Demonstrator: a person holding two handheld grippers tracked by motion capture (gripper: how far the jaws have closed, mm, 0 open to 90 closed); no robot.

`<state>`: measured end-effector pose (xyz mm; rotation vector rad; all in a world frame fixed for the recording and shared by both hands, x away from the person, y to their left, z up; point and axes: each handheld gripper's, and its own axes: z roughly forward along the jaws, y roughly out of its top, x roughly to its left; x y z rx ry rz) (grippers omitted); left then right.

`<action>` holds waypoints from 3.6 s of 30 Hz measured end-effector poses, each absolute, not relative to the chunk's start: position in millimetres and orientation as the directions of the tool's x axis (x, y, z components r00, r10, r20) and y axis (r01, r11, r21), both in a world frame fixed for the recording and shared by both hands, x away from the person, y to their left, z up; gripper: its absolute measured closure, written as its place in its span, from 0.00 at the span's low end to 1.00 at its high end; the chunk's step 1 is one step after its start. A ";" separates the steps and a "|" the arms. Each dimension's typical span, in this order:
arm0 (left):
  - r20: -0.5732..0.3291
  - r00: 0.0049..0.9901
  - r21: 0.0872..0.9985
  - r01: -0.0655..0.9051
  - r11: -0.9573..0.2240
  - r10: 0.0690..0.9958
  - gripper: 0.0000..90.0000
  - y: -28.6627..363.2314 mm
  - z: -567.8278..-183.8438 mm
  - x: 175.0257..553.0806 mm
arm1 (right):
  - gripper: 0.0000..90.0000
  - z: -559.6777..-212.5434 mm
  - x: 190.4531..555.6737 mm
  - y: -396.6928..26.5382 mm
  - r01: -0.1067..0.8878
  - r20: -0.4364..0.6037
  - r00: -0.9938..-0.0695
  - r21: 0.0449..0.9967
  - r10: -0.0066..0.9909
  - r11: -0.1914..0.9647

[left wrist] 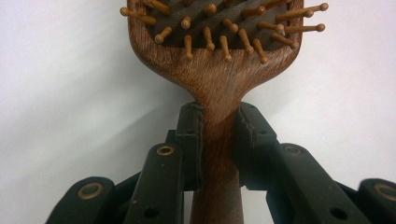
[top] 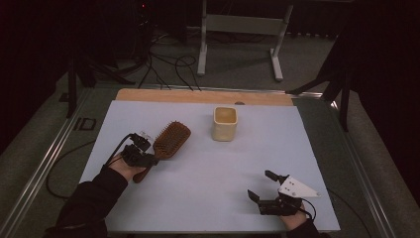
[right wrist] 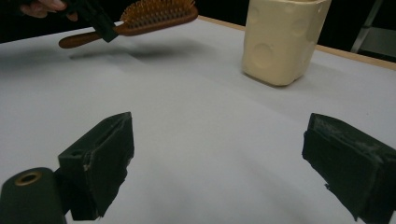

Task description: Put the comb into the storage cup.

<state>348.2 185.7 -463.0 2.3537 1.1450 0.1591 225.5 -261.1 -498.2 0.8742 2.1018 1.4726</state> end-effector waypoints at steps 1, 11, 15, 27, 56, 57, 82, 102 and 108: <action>-0.113 0.638 0.501 0.698 -0.511 0.762 0.82 184.2 -461.4 347.1 | 0.10 -498.2 225.6 -260.9 0.246 0.007 -0.712 0.939 0.702 0.241; -0.116 0.687 0.553 0.645 -0.528 0.718 0.82 171.9 -454.8 338.2 | 0.10 -498.2 225.7 -261.1 0.249 0.011 -0.711 0.939 0.703 0.237; -0.117 0.714 0.582 0.613 -0.535 0.691 0.82 164.1 -452.3 333.2 | 0.10 -498.5 225.8 -260.7 0.250 0.011 -0.711 0.939 0.703 0.238; -0.096 0.780 0.664 0.513 -0.544 0.618 0.82 143.8 -445.5 316.7 | 0.10 -498.5 226.1 -261.1 0.249 0.011 -0.710 0.939 0.704 0.237; -0.035 0.808 0.794 0.380 -0.475 0.588 0.82 138.7 -462.0 289.1 | 0.10 -497.5 226.7 -261.7 0.258 0.023 -0.706 0.939 0.708 0.226; -0.037 0.809 0.792 0.382 -0.477 0.587 0.82 139.2 -462.8 289.3 | 0.10 -497.3 226.8 -261.7 0.256 0.023 -0.706 0.940 0.708 0.226; -0.059 0.794 0.836 0.371 -0.405 0.605 0.82 153.4 -474.7 285.7 | 0.10 -425.2 226.1 -245.8 0.275 0.060 -0.696 0.943 0.715 0.189; -0.071 0.801 0.845 0.365 -0.391 0.594 0.82 151.0 -475.5 284.7 | 0.10 -377.0 260.8 -201.8 0.218 0.051 -0.754 0.960 0.655 0.176; -0.072 0.806 0.846 0.362 -0.392 0.588 0.82 148.8 -475.2 284.0 | 0.10 -372.0 270.8 -190.1 0.236 0.079 -0.753 0.959 0.653 0.155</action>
